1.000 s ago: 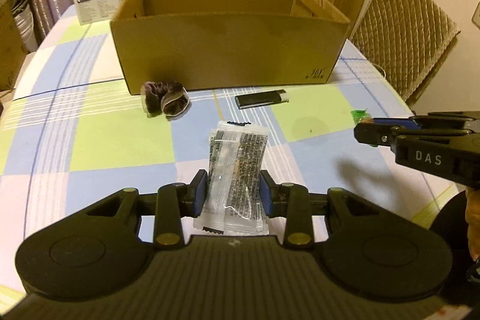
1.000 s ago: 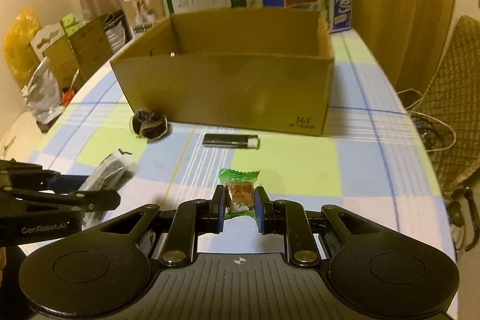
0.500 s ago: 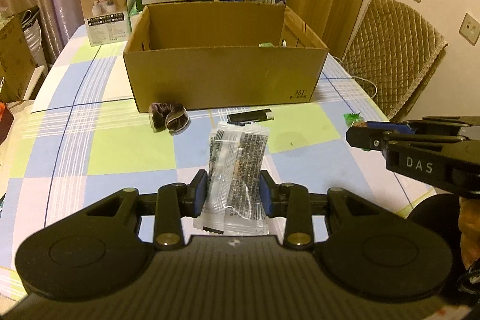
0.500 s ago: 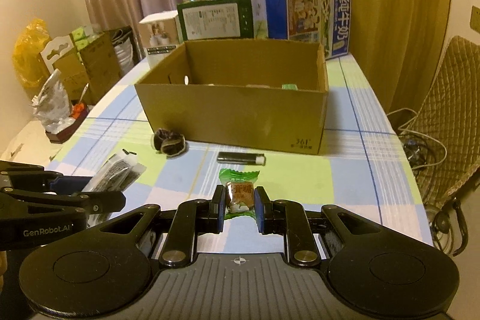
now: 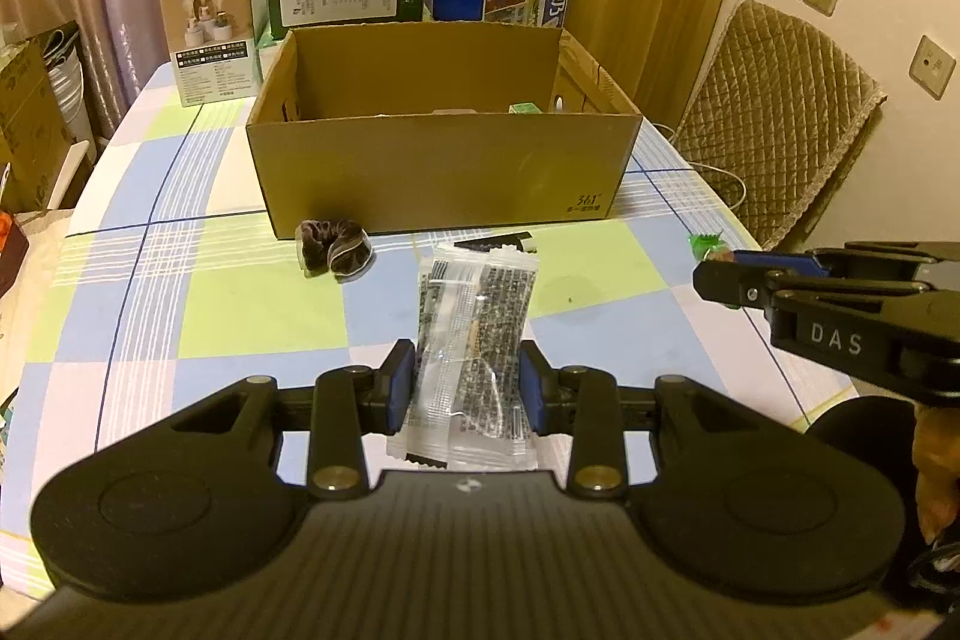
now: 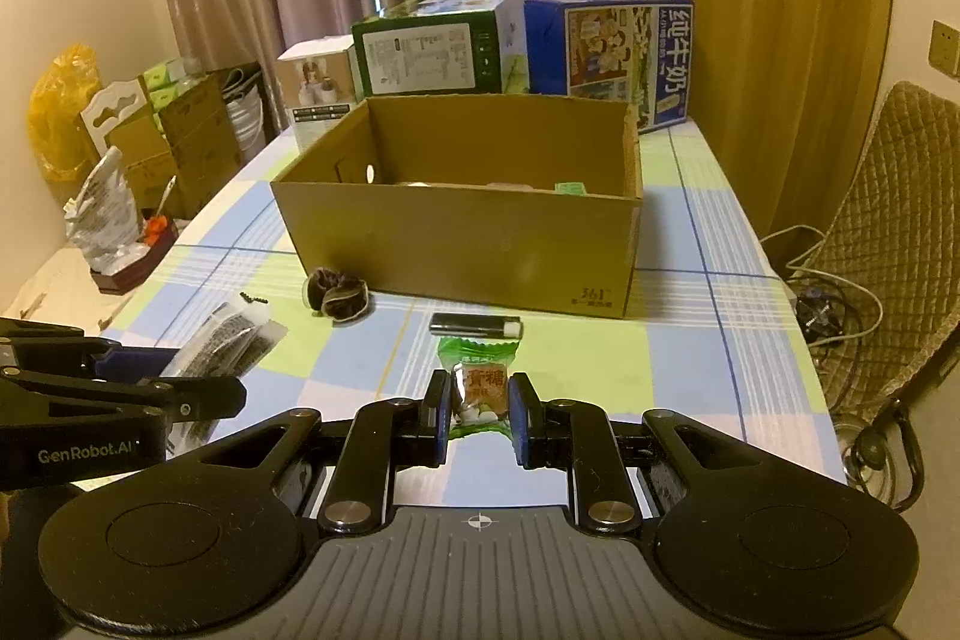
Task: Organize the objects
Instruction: 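Carry the strip packet with the left tool while the right tool carries the candy over the box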
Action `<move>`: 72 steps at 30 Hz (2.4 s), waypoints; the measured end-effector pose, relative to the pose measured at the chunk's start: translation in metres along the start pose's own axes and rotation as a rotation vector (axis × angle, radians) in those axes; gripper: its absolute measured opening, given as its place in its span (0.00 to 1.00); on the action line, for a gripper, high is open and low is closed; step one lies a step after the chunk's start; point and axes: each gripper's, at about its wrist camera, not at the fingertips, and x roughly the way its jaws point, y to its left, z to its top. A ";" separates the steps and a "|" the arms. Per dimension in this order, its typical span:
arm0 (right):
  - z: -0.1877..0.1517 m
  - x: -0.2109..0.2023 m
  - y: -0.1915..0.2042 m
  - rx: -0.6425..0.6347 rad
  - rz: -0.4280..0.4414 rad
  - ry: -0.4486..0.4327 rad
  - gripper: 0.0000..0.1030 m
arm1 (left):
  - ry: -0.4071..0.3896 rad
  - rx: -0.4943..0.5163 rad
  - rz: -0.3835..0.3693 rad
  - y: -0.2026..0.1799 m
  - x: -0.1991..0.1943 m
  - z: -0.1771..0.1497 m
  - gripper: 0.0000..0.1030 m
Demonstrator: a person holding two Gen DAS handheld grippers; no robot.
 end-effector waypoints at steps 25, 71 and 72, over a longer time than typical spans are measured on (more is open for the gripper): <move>0.056 0.008 -0.001 -0.029 0.022 -0.021 0.16 | -0.060 0.006 0.001 0.014 0.004 0.060 0.30; 0.195 0.128 -0.032 -0.035 0.065 0.025 0.16 | -0.006 0.050 0.026 0.083 0.103 0.198 0.30; 0.196 0.132 -0.033 -0.031 0.064 0.030 0.16 | -0.002 0.050 0.028 0.085 0.108 0.201 0.30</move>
